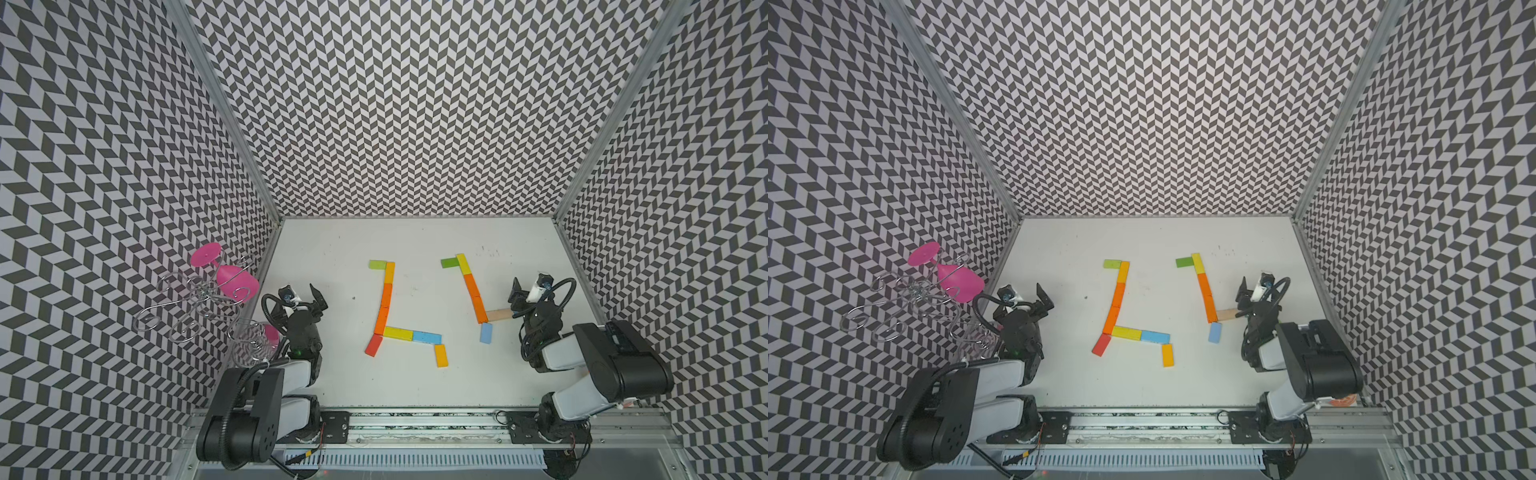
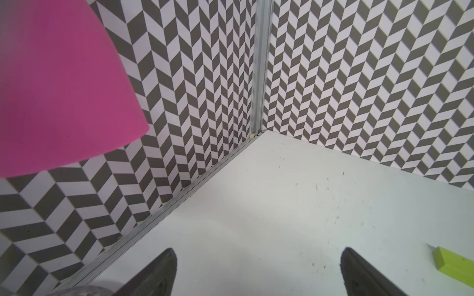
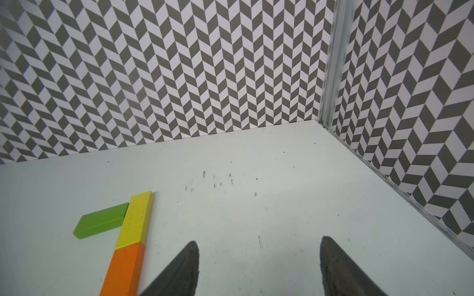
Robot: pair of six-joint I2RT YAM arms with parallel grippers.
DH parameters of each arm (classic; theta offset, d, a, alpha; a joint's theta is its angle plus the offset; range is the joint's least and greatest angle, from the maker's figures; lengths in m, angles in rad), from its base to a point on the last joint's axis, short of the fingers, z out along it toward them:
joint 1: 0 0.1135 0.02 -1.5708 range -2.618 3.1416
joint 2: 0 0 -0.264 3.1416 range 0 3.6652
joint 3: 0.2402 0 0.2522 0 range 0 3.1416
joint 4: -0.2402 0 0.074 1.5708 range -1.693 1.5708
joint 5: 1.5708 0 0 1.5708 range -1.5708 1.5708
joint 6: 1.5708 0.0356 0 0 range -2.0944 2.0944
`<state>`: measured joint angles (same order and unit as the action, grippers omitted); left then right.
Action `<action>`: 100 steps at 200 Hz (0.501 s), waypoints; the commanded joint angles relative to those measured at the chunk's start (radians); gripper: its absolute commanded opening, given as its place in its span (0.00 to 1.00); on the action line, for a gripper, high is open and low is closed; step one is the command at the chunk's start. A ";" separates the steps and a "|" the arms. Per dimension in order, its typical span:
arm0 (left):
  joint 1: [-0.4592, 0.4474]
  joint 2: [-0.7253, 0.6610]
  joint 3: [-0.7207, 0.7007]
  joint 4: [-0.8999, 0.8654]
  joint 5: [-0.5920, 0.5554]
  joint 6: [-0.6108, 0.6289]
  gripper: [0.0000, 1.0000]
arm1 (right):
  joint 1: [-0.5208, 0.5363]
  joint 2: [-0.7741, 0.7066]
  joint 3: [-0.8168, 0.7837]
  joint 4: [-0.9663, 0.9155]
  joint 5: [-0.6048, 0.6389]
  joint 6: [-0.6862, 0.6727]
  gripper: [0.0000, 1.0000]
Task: Assemble a giraffe with building blocks
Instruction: Reset both arms
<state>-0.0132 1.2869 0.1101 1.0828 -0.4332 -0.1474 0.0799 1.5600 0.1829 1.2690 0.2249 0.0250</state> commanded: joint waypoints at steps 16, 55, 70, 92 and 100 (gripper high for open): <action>0.039 0.209 -0.003 0.410 0.244 0.043 1.00 | -0.015 -0.011 0.079 -0.008 -0.070 -0.024 0.89; -0.021 0.269 0.135 0.190 0.232 0.112 1.00 | -0.014 -0.003 0.061 0.045 -0.076 -0.031 0.99; -0.025 0.275 0.133 0.207 0.219 0.115 1.00 | -0.015 0.004 0.055 0.069 -0.076 -0.033 0.99; -0.027 0.268 0.134 0.196 0.218 0.115 1.00 | -0.014 0.011 0.050 0.092 -0.073 -0.032 1.00; -0.027 0.270 0.130 0.206 0.218 0.117 1.00 | -0.015 0.011 0.051 0.090 -0.073 -0.033 0.99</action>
